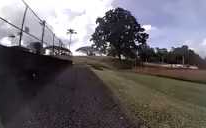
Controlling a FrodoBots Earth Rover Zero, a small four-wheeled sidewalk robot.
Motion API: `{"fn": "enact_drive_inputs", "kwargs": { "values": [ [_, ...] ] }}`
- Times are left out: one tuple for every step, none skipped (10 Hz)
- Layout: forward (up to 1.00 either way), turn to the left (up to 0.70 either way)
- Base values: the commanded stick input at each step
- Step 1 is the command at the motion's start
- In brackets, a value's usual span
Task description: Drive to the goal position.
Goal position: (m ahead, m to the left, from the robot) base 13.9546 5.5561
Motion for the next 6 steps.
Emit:
{"fn": "enact_drive_inputs", "kwargs": {
  "values": [
    [0.00,0.82],
    [0.00,0.85],
    [0.00,0.85],
    [0.00,0.85],
    [0.00,0.85],
    [0.00,0.85]
  ]
}}
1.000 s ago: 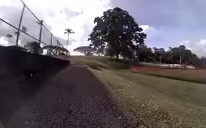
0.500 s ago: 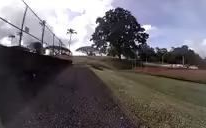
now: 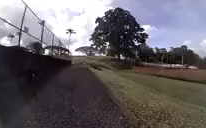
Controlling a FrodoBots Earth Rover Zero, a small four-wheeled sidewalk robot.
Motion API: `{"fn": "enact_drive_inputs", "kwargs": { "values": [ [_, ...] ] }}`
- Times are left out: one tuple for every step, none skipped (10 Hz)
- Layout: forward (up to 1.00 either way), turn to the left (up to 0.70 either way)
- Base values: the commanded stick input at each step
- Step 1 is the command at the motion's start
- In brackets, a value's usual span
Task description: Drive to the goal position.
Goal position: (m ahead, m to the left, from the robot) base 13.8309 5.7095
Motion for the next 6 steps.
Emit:
{"fn": "enact_drive_inputs", "kwargs": {
  "values": [
    [0.00,0.85],
    [0.00,0.85],
    [0.00,0.85],
    [0.00,0.75],
    [0.00,0.50],
    [0.00,0.19]
  ]
}}
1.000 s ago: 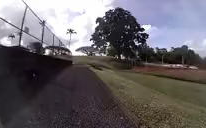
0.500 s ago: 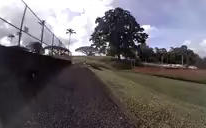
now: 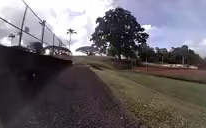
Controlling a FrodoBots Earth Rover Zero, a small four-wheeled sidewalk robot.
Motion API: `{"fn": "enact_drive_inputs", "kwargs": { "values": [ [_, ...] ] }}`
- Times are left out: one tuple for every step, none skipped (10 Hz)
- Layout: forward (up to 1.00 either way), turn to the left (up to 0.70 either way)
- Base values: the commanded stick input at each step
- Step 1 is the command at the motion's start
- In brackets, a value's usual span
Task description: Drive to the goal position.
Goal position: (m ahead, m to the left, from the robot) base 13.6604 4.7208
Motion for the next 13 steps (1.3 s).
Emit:
{"fn": "enact_drive_inputs", "kwargs": {
  "values": [
    [0.00,0.04],
    [0.00,0.00],
    [0.00,0.00],
    [0.00,0.00],
    [0.00,0.00],
    [0.00,0.00],
    [0.00,0.24],
    [0.00,0.63],
    [0.00,0.85],
    [0.00,0.85],
    [0.00,0.85],
    [0.00,0.85],
    [0.00,0.85]
  ]
}}
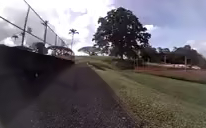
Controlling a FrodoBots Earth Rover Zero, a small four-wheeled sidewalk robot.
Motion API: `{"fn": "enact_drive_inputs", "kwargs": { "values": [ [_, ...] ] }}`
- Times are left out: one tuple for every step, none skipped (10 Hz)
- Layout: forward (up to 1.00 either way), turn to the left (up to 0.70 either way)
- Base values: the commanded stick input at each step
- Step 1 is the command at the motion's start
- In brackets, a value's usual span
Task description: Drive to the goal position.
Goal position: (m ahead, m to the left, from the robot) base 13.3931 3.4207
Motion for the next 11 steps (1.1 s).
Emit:
{"fn": "enact_drive_inputs", "kwargs": {
  "values": [
    [0.00,0.85],
    [0.00,0.85],
    [0.00,0.85],
    [0.00,0.85],
    [0.00,0.85],
    [0.00,0.85],
    [0.00,0.85],
    [0.00,0.85],
    [0.00,0.85],
    [0.00,0.85],
    [0.00,0.85]
  ]
}}
